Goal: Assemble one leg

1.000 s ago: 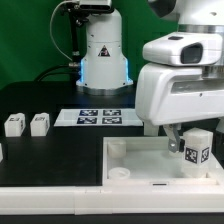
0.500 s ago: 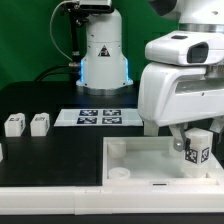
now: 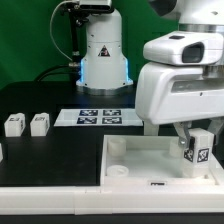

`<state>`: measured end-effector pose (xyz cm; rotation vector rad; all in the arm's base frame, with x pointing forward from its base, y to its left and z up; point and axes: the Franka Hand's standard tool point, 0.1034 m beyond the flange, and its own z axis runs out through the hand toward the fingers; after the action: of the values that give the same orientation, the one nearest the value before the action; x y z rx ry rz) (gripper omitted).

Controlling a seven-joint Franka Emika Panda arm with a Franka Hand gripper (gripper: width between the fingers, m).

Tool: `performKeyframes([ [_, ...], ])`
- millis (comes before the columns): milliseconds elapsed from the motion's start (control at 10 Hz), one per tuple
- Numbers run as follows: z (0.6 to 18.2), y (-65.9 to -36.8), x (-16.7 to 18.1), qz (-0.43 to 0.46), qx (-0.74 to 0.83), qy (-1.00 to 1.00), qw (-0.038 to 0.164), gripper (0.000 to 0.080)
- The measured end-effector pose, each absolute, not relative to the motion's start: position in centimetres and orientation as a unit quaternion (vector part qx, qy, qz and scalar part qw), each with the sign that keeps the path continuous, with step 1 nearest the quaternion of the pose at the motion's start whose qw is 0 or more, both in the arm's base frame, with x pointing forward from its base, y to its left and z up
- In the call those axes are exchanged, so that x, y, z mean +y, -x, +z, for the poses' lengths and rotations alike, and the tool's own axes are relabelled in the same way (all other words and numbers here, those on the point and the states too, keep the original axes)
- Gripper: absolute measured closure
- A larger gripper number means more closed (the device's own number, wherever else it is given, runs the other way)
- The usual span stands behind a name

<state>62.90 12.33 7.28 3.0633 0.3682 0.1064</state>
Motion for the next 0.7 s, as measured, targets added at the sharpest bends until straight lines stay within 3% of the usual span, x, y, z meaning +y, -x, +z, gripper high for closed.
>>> performKeyframes([
  [400, 7.2, -63.0, 12.1, 0.039, -0.155, -0.987, 0.013, 0.0505],
  [700, 7.2, -63.0, 10.5, 0.038, -0.289, -0.956, 0.02, 0.0501],
])
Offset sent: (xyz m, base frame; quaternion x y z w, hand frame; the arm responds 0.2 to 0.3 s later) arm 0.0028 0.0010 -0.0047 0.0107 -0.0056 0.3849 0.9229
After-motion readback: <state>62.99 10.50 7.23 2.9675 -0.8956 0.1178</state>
